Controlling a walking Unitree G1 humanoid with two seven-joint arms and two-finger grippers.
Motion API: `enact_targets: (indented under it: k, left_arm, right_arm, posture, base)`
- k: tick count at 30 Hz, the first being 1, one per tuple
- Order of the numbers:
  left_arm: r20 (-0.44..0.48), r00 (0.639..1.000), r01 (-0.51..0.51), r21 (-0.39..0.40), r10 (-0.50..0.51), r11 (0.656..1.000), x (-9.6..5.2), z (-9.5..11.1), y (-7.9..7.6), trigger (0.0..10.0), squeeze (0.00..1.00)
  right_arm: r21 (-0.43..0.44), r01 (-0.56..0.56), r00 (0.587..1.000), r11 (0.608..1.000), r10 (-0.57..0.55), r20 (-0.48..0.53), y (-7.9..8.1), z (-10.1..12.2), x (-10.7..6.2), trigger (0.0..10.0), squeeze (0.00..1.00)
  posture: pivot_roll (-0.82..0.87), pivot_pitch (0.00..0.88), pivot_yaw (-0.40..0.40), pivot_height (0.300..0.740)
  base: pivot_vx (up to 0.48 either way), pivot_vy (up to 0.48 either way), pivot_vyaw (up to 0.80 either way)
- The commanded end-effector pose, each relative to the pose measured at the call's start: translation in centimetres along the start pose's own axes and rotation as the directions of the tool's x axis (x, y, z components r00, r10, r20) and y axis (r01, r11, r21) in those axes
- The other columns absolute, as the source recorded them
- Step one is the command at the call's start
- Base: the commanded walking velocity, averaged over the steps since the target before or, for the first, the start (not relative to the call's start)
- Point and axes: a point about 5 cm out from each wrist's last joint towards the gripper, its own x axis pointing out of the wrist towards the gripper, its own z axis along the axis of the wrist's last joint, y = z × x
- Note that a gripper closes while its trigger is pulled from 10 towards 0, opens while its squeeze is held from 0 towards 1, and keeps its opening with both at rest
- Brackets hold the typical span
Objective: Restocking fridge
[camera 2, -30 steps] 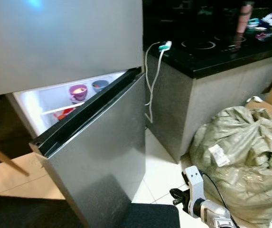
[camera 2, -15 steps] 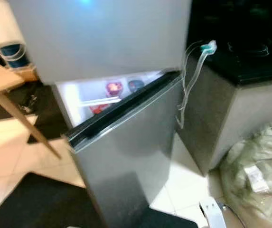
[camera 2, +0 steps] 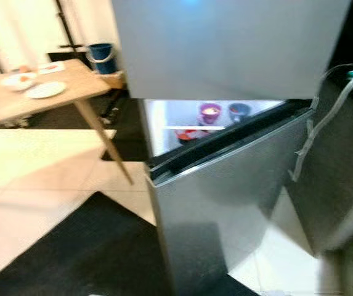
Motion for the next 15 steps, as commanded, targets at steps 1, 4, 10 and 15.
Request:
enact_targets:
  k: [1, 4, 10, 15]
  left_arm:
    - [-0.067, 0.998, 0.021, 0.007, -0.021, 1.0, -0.19, -1.59, -0.4, 10.0, 0.0]
    - [-0.066, 0.998, 0.019, 0.007, -0.019, 1.0, -0.19, -1.55, -0.37, 10.0, 0.0]
    - [-0.064, 0.998, 0.021, 0.005, -0.021, 1.0, -0.09, -1.38, -0.58, 10.0, 0.0]
    - [-0.06, 0.998, 0.028, 0.003, -0.028, 1.0, 0.01, -1.24, -0.9, 10.0, 0.0]
  right_arm:
    - [-0.002, -0.001, 1.0, 1.0, 0.001, 0.003, 0.29, 0.24, 0.14, 10.0, 0.0]
    - [-0.002, 0.001, 1.0, 1.0, -0.001, 0.004, 0.31, 0.29, 0.16, 10.0, 0.0]
    - [-0.003, 0.009, 1.0, 1.0, -0.009, 0.004, 0.45, 0.39, 0.23, 10.0, 0.0]
    - [0.004, 0.048, 0.999, 0.999, -0.049, 0.014, 0.11, 0.66, 0.21, 10.0, 0.0]
  posture:
    - [-0.05, 0.0, 0.0, 0.74]
    - [-0.06, 0.0, 0.001, 0.74]
    - [-0.06, 0.0, -0.004, 0.74]
    - [-0.06, 0.0, -0.004, 0.74]
  base:
    - [0.0, 0.0, 0.77]
    - [0.0, 0.0, 0.77]
    - [0.0, 0.0, 0.78]
    - [0.0, 0.0, 0.31]
